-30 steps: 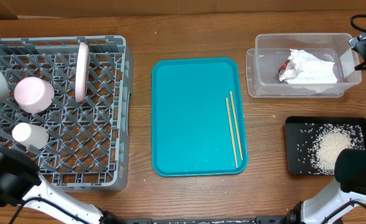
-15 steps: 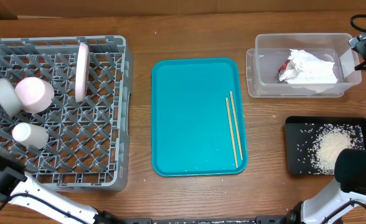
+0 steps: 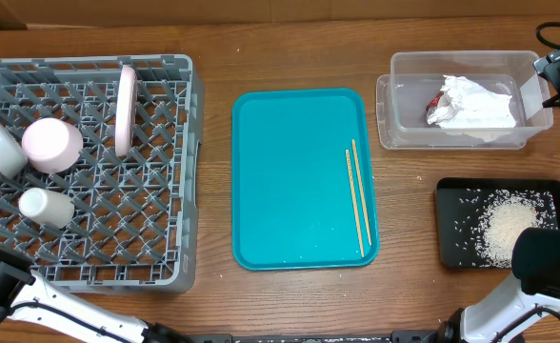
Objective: Sort waste into correct bins and load items into the dishwasher
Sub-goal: 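Lower the saucer into the rack slots and release it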
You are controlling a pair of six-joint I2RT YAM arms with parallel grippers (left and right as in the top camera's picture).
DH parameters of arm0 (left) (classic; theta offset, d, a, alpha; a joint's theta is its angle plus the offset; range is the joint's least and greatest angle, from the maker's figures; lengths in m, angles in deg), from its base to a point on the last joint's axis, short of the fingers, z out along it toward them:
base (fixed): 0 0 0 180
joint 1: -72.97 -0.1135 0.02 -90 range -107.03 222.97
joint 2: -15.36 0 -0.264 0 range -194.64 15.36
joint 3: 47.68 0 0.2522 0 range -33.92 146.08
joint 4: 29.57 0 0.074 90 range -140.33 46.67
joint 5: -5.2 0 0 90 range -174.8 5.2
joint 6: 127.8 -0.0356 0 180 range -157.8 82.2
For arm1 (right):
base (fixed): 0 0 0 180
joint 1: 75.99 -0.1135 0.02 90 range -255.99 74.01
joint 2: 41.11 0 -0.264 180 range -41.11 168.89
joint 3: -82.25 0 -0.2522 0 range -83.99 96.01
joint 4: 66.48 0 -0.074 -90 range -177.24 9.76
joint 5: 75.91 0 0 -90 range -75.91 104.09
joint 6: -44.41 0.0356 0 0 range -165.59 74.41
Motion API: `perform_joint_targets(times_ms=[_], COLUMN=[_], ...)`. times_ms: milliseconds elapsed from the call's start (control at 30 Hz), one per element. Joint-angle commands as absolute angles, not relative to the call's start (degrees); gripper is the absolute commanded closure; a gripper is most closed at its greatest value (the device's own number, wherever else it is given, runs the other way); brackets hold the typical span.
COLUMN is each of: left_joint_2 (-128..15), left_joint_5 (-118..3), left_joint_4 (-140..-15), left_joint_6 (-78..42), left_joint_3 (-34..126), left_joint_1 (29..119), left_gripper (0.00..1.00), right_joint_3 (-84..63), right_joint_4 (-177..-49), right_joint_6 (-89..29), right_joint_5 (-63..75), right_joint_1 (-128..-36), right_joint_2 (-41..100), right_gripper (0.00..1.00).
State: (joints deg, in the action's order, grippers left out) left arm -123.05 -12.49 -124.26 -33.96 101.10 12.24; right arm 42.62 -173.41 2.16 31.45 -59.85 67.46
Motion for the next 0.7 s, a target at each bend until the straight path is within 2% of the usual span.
perform_joint_targets(times_ms=[0,667], left_joint_2=[-123.1,-123.1], left_joint_5=[-7.1,-19.4], left_joint_4=[-122.6,-126.1], left_joint_6=[-36.5,-36.5], left_joint_3=[99.5,99.2], left_joint_1=[12.8,11.4], left_gripper=[0.96,0.96], right_joint_3=[43.1,43.1], right_joint_4=[-173.4,-173.4], right_joint_6=[2.0,2.0], right_joint_5=[32.0,32.0], right_joint_1=[-59.7,-59.7], right_joint_2=[66.6,66.6], right_gripper=[0.0,0.0])
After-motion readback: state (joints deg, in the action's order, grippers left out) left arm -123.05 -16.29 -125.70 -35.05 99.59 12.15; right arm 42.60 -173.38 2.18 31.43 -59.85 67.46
